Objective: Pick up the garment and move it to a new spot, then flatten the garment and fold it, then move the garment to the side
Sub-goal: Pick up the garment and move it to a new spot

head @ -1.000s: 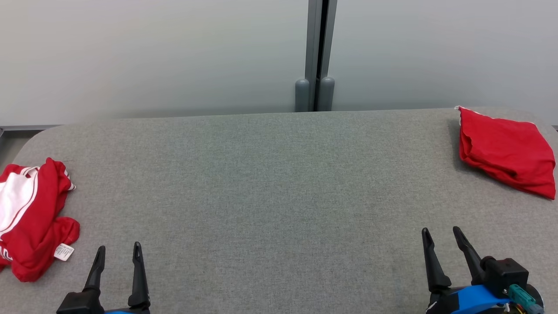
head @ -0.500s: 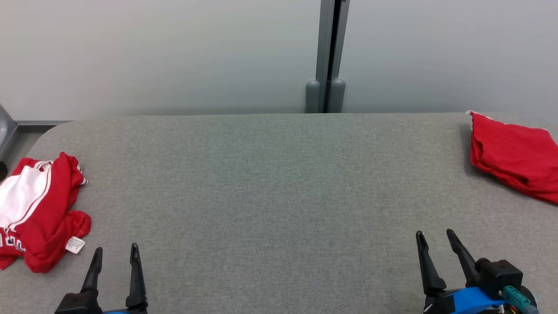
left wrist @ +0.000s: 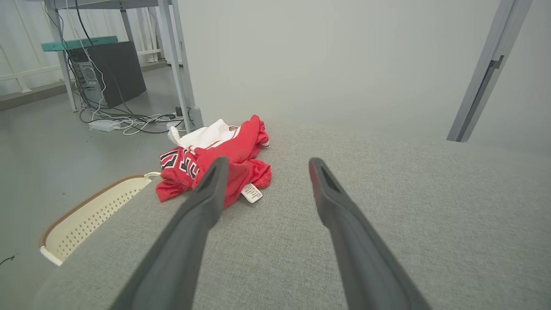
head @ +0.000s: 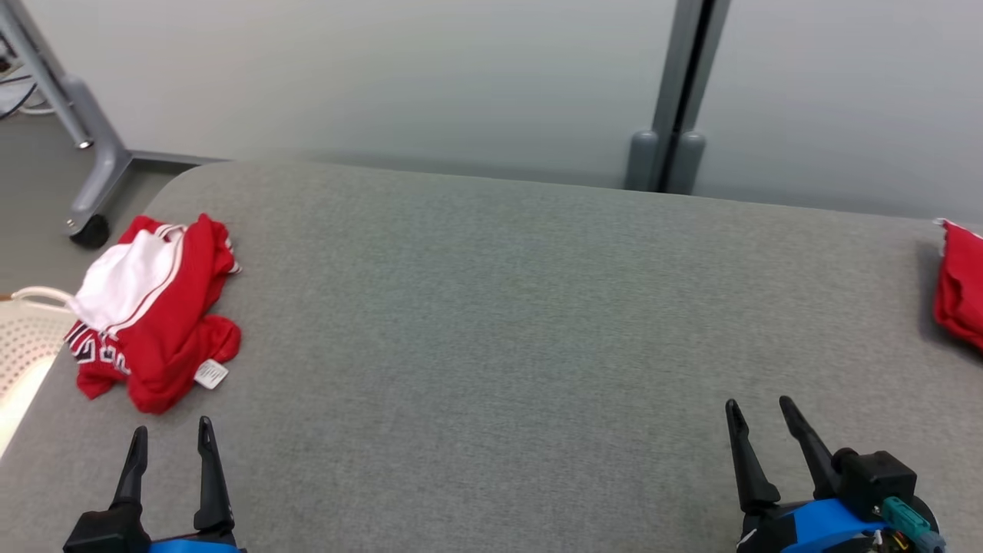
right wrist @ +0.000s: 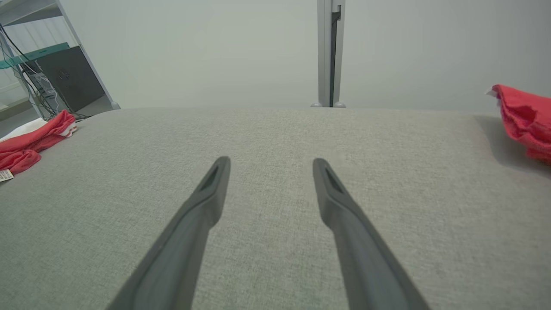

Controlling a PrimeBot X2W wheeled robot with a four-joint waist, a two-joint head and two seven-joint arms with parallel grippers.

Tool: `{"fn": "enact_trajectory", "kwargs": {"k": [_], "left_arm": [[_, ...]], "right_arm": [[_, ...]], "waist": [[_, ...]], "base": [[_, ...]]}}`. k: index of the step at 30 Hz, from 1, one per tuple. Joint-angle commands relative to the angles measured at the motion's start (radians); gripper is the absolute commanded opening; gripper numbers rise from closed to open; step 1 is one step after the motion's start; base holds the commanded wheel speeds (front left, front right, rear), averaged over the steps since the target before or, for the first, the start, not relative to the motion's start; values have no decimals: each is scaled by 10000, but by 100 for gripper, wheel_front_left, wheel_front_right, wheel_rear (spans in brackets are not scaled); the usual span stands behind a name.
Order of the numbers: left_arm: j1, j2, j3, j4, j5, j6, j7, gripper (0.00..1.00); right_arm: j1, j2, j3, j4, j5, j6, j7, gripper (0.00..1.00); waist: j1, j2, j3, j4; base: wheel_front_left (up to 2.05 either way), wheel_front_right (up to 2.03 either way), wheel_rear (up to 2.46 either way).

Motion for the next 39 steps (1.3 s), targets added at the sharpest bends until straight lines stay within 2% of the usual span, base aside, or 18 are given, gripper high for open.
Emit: {"fn": "enact_trajectory", "kwargs": {"k": [1, 15, 23, 32, 39], "left_arm": [[-181, -4, 74, -59, -6, 59, -4, 100], [-440, -18, 538, -62, -118, 143, -4, 100], [-464, -20, 698, -8, -151, 96, -4, 100], [-360, -23, 711, -125, -263, 283, -4, 100], [-1611, 235, 1127, -13, -351, 125, -4, 100]], "right_arm": [[-200, -21, -26, -42, -71, 1, -35, 100], [-485, -22, -188, -175, -493, 1, -35, 100], [-537, -22, -217, -180, -599, 1, -35, 100], [-632, -22, -44, -160, -706, 1, -35, 100], [-945, -25, -102, -518, -1058, 1, -35, 100]], "waist": [[0, -1, 208, 386], [0, -1, 671, 1876], [0, -1, 747, 2340], [0, -1, 806, 2285], [0, -1, 1258, 1850]], "base": [[0, 0, 0], [0, 0, 0], [0, 0, 0], [0, 0, 0], [0, 0, 0]]}}
